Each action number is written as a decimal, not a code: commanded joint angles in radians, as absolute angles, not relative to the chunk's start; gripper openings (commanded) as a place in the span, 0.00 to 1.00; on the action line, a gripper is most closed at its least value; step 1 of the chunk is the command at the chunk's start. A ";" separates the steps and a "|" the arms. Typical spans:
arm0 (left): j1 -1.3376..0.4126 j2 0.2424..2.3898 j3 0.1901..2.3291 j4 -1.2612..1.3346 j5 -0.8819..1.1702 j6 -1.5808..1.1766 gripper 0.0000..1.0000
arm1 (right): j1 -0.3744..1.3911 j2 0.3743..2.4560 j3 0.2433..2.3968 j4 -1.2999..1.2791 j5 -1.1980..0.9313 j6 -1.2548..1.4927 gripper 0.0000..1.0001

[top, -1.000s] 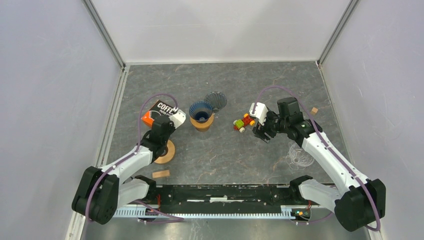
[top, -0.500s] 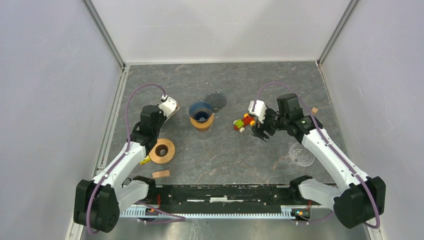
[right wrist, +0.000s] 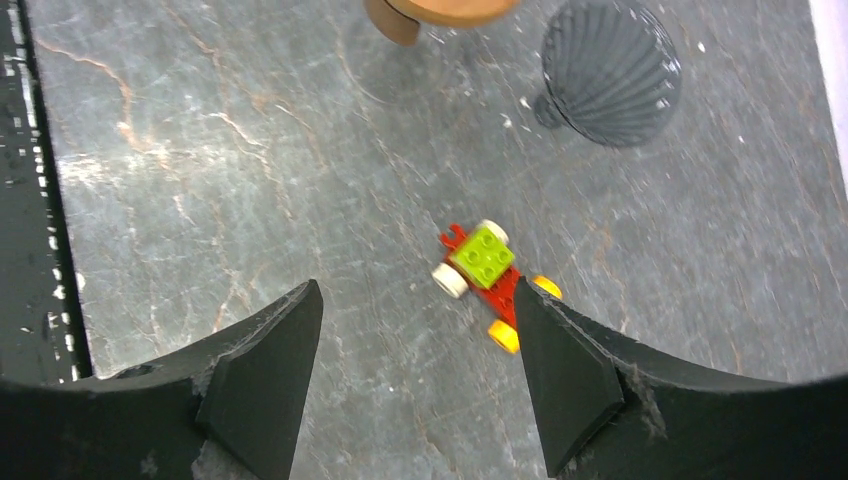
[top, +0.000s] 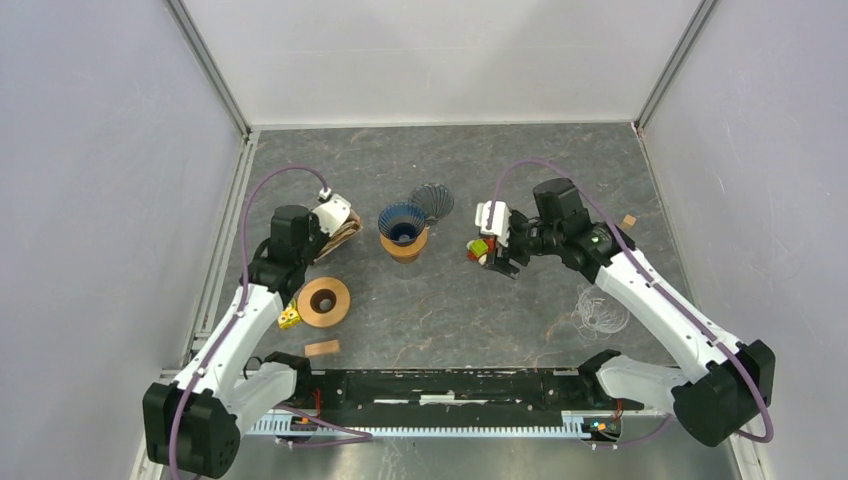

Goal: Place the coffee filter in the dripper
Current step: Pick up the coffee filter holder from the center of the board, then pick up the coffee filter from the coffee filter holder.

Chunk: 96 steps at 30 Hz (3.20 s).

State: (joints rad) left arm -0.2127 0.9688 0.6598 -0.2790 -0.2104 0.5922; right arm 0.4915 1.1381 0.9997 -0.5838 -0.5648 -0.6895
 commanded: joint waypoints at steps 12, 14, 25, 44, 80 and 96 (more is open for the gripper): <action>-0.200 0.840 0.916 -0.712 -0.089 0.670 0.02 | 0.680 1.199 1.163 -0.528 -0.571 -0.694 0.76; -0.200 0.815 0.929 -0.797 -0.048 0.721 0.02 | 0.680 1.199 1.163 -0.526 -0.572 -0.687 0.76; -0.201 0.777 0.921 -0.826 0.228 0.620 0.02 | 0.795 1.245 1.228 -0.514 -0.550 -0.669 0.66; -0.202 0.748 0.859 -0.880 0.420 0.670 0.02 | 1.052 1.542 1.407 -0.392 -0.442 -0.555 0.44; -0.207 0.715 0.836 -0.910 0.434 0.672 0.02 | 1.054 1.669 1.441 -0.437 -0.364 -0.559 0.38; -0.207 0.713 0.834 -0.893 0.418 0.649 0.02 | 1.055 1.690 1.435 -0.451 -0.372 -0.559 0.23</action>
